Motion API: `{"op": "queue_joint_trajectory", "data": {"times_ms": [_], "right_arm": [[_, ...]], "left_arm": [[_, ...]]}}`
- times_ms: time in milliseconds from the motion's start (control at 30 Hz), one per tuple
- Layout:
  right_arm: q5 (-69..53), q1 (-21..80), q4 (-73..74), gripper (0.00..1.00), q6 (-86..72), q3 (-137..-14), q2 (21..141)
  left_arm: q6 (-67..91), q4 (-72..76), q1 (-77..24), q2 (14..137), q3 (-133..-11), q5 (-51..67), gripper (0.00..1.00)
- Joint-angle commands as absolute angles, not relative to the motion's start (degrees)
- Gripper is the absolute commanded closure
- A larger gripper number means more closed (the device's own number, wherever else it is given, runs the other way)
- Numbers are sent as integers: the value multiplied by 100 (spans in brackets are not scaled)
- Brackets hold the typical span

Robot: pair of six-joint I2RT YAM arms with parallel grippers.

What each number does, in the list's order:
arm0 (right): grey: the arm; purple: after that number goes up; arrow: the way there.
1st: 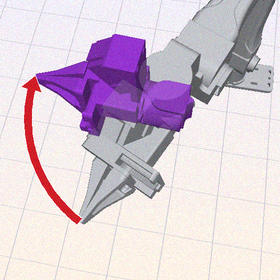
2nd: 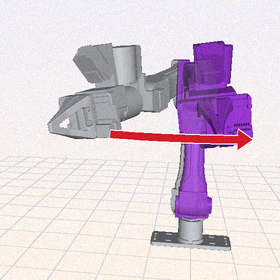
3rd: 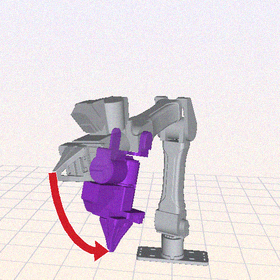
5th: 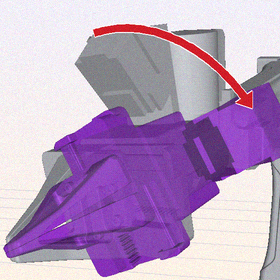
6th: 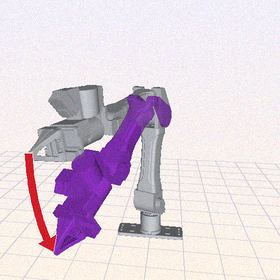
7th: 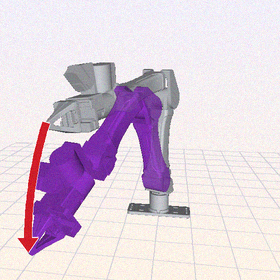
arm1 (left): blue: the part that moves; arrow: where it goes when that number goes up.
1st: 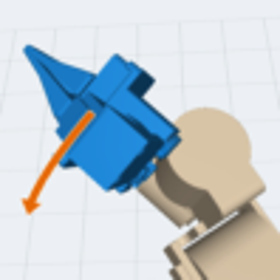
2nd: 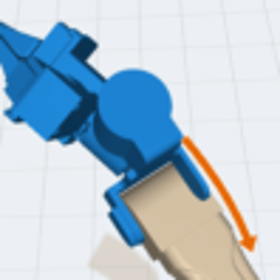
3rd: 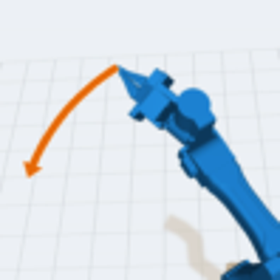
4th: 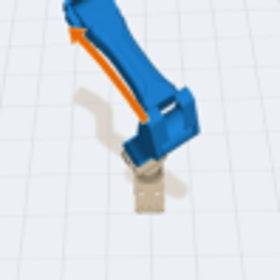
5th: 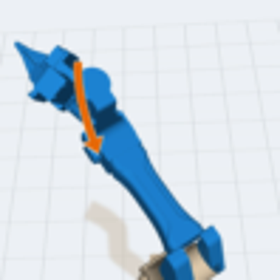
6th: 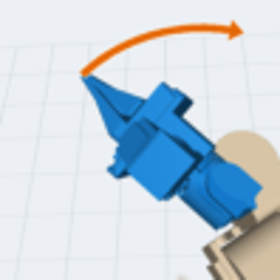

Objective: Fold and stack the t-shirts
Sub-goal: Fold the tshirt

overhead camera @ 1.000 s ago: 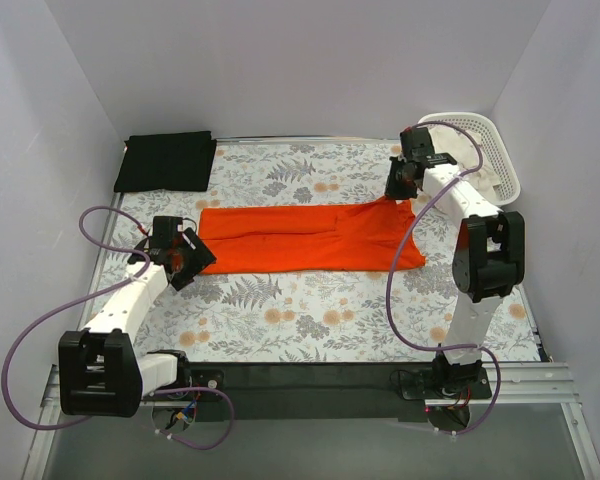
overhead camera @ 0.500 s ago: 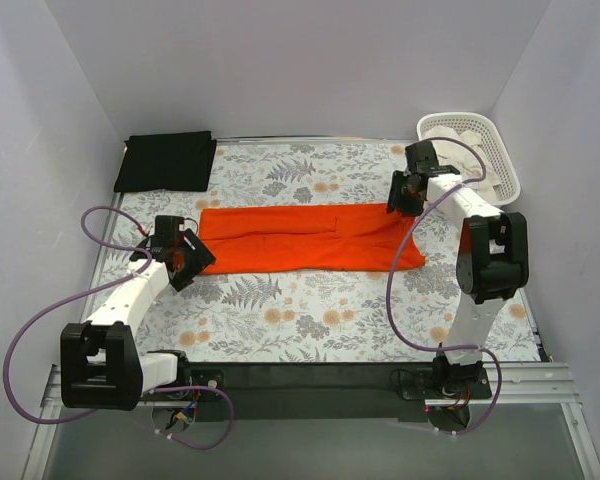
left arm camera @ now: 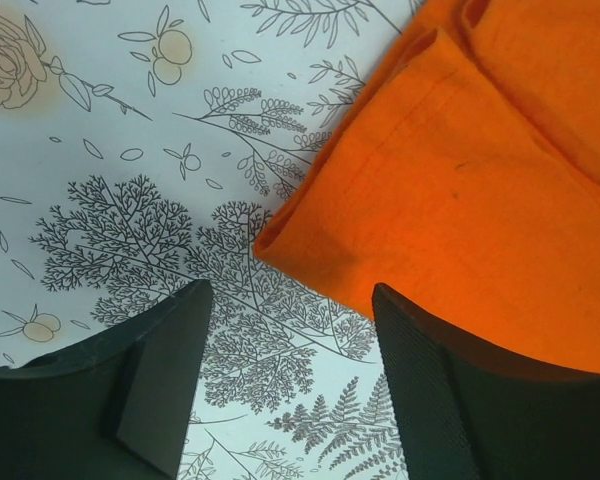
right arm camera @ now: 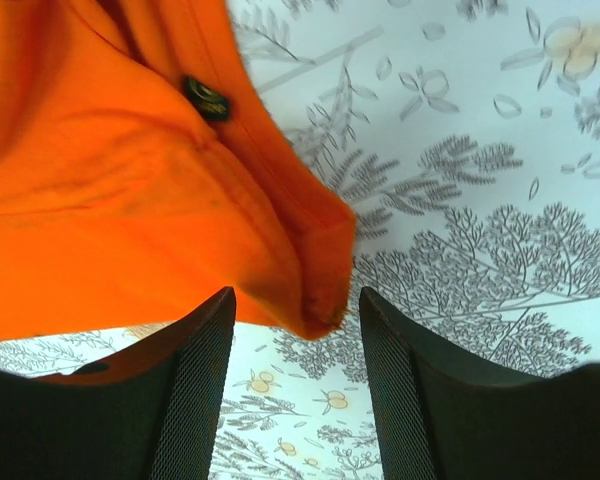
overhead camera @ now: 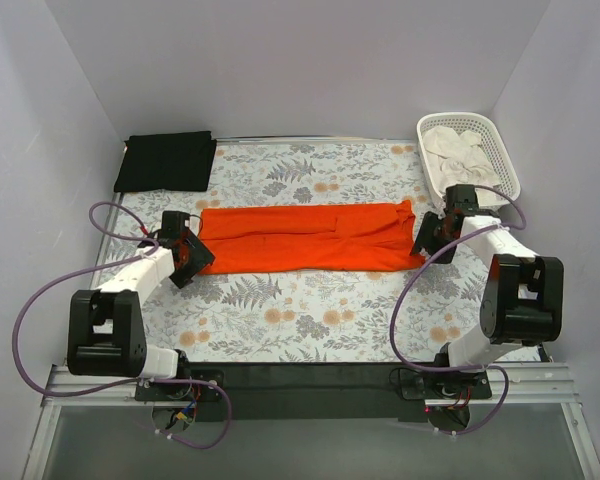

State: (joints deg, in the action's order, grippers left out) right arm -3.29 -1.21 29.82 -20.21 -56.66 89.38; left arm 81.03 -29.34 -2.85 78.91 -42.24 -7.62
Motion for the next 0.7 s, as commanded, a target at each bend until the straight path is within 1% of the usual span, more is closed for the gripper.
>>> {"op": "queue_joint_trajectory", "data": {"times_ms": [0, 67, 133, 167, 200, 233, 267, 333, 367, 400, 500, 533, 567, 667], "right_arm": [[-816, -325, 2725, 50, -2223, -5406, 8737], [-852, -343, 2672, 50, -2302, -5318, 8684], [-826, -360, 2576, 52, -2381, -5099, 8631], [-809, -386, 2506, 53, -2417, -5037, 8631], [-852, -448, 2444, 58, -2452, -4897, 8631], [-853, -527, 2304, 64, -2478, -4817, 8605], [-870, -614, 2172, 72, -2548, -4573, 8570], [-888, -781, 2039, 97, -2645, -4317, 8491], [-853, -852, 2022, 99, -2663, -4237, 8421], [-835, -896, 2013, 99, -2741, -4088, 8316], [-826, -1160, 1969, 99, -2900, -3719, 8087], [-809, -1247, 1969, 99, -2953, -3587, 7999], [-791, -1352, 1969, 99, -2979, -3490, 7911], [-651, -1468, 2126, 98, -3006, -3436, 7683]], "left_arm": [[8104, -2760, -308, 7980, -4421, -949, 41], [8095, -2725, -308, 8059, -4412, -975, 45], [8095, -2690, -308, 8182, -4395, -1002, 51], [8103, -2689, -308, 8278, -4395, -1019, 53], [8121, -2689, -308, 8323, -4368, -1037, 57], [8165, -2689, -308, 8402, -4333, -1055, 59], [8191, -2689, -308, 8472, -4290, -1107, 64], [8279, -2777, -308, 8586, -4210, -1186, 73], [8288, -2812, -308, 8622, -4193, -1221, 75], [8366, -2926, -308, 8631, -4166, -1283, 80], [8603, -3172, -290, 8622, -4017, -1327, 85], [8726, -3295, -290, 8561, -3938, -1310, 88], [8788, -3383, -290, 8508, -3903, -1275, 90], [9087, -3716, -290, 7992, -3657, -1222, 91]]}}
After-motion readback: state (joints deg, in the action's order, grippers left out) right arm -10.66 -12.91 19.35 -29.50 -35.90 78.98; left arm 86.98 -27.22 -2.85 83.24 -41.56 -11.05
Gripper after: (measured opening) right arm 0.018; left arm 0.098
